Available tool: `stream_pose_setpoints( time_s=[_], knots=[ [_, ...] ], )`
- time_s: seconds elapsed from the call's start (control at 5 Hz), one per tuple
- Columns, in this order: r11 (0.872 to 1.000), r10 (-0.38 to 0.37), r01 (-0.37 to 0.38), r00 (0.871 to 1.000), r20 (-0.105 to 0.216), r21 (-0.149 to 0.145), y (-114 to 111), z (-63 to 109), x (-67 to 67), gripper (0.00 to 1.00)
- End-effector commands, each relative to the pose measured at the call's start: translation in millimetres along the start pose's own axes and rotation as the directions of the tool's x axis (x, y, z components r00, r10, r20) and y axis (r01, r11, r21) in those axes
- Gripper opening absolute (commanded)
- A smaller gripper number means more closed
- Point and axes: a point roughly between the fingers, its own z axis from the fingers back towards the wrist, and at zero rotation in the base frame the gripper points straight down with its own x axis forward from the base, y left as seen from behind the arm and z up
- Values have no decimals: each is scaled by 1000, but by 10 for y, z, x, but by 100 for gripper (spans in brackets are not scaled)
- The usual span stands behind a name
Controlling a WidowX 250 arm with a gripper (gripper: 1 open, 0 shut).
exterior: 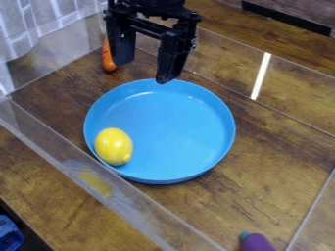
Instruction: Put the purple eggplant on the blue tray
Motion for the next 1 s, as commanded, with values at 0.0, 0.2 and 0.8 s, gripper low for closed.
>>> stream_pose_setpoints(
  time_s=[0.0,0.2,0.8],
  knots=[
    [1000,15,-15,1000,-10,-1,-77,-91,-33,100],
    [1000,30,-30,999,-20,-3,-154,-184,-64,100],
    [967,-254,254,967,22,20,-713,-629,-297,100]
  ],
)
